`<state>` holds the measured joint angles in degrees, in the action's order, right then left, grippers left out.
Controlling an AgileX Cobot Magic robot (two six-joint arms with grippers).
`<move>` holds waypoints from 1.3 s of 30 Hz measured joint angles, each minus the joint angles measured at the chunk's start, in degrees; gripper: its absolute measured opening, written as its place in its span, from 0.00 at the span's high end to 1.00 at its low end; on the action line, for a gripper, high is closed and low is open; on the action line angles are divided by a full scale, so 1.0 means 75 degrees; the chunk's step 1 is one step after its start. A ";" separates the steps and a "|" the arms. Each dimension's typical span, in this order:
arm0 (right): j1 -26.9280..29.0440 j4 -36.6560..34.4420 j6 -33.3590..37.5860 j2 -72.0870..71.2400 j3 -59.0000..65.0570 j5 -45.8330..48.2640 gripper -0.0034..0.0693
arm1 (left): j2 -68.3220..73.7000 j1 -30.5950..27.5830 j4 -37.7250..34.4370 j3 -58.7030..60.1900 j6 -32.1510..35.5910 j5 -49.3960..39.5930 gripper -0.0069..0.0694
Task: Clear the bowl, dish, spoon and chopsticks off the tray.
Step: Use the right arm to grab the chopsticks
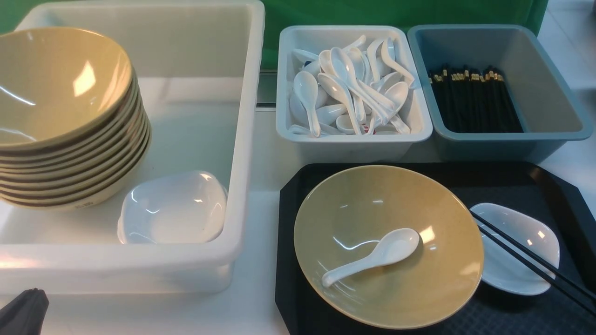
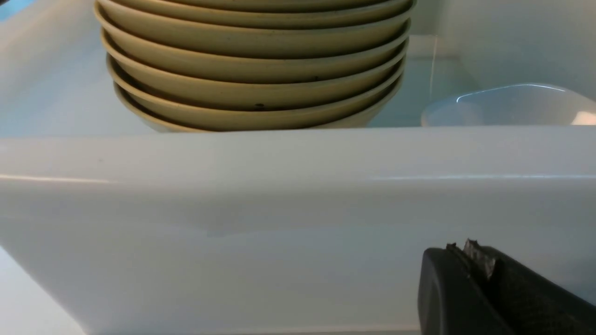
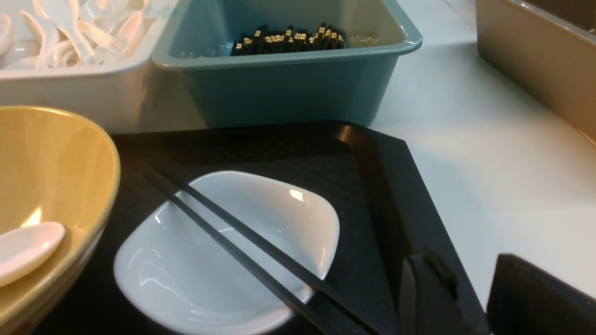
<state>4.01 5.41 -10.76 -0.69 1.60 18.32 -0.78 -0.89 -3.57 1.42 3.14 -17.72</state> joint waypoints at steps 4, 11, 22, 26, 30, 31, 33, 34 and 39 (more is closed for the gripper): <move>0.0000 0.0000 0.0000 0.0000 0.0000 0.0000 0.62 | 0.0000 0.0000 0.0000 0.0000 0.0000 -0.0006 0.92; 0.0000 0.0000 -0.0006 0.0000 0.0000 0.0000 0.62 | 0.0000 0.0000 0.0210 0.0000 0.0037 -0.0006 0.92; 0.0000 0.0000 0.0000 0.0000 0.0000 0.0000 0.62 | 0.0000 0.0000 0.1576 0.0000 0.0115 0.0037 0.92; 0.0000 0.0000 -0.0065 0.0000 0.0000 -0.0033 0.62 | 0.0000 0.0000 0.1405 0.0000 -0.0281 0.0827 0.92; 0.0000 0.0000 -0.1180 0.0000 0.0000 -0.0179 0.62 | 0.0000 0.0000 -0.0314 0.0000 -0.1684 0.1639 0.92; 0.0000 0.0000 -0.1791 0.0000 0.0000 -0.0254 0.62 | 0.0000 0.0000 -0.1129 0.0000 -0.2344 0.1725 0.92; 0.0000 -0.0027 -0.3475 0.0000 0.0000 -0.0407 0.62 | 0.0000 0.0000 -0.2560 0.0000 -0.3509 0.1778 0.92; 0.0000 -0.0057 -0.4489 0.0000 0.0000 -0.0451 0.62 | 0.0000 0.0000 -0.3126 0.0000 -0.3969 0.1796 0.92; 0.0000 -0.0148 -0.8153 0.0000 0.0000 -0.0633 0.62 | 0.0000 0.0000 -0.5452 0.0000 -0.5648 0.1872 0.92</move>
<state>4.01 4.30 -71.91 -0.69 1.60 13.58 -0.78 -0.89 -44.46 1.42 -39.21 -3.68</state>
